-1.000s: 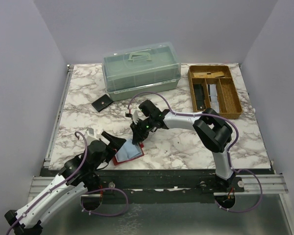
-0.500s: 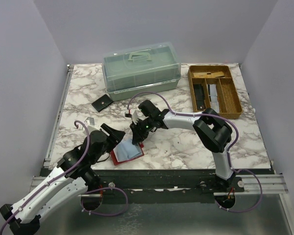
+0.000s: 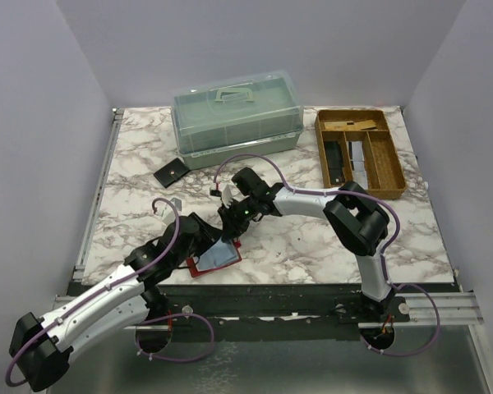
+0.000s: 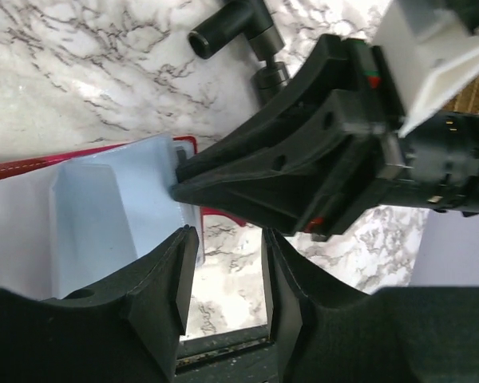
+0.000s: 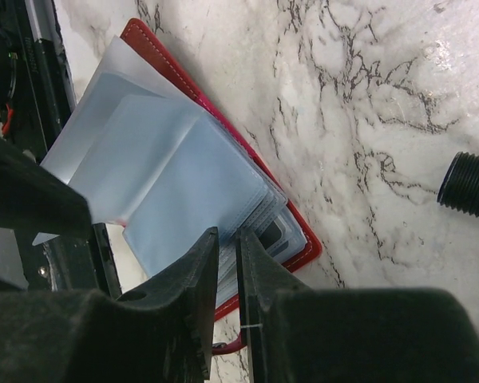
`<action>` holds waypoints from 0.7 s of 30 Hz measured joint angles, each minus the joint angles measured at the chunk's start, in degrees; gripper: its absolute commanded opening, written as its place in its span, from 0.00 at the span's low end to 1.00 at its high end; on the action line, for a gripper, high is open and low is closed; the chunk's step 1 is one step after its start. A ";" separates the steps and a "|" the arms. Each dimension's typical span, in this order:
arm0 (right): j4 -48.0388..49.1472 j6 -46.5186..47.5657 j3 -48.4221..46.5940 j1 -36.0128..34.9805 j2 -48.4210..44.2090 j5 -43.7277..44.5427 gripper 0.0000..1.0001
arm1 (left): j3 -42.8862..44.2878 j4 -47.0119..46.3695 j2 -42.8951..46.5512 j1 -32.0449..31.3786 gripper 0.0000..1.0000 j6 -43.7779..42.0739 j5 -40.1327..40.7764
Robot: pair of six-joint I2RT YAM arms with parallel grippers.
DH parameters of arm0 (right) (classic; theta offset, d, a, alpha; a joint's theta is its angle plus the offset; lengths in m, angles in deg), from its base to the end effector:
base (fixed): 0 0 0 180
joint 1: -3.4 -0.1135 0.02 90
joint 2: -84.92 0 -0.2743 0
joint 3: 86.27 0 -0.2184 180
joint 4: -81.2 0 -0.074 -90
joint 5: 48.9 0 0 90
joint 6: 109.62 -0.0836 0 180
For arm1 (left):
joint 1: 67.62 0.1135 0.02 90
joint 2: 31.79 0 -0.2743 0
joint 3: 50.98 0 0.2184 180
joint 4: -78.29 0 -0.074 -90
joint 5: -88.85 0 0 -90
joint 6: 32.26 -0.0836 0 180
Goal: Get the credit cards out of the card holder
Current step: Remove the credit card from the card holder.
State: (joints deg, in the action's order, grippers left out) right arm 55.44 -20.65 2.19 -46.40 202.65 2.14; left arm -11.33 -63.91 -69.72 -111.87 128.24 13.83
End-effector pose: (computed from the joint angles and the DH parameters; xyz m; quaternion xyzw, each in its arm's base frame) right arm 0.2369 0.3618 0.1504 -0.4670 0.7669 0.4166 0.1423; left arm 0.1204 -0.0871 0.1975 -0.2582 0.8472 -0.3159 0.3402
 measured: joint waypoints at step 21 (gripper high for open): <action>0.11 -2.62 -0.04 0.17 0.00 -0.37 0.25 | -0.61 10.25 -12.63 0.04 0.33 8.13 3.17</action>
State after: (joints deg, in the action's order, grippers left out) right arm 55.55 -23.28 2.15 -46.23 202.65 1.77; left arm -11.94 -53.66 -82.35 -111.83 136.37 17.00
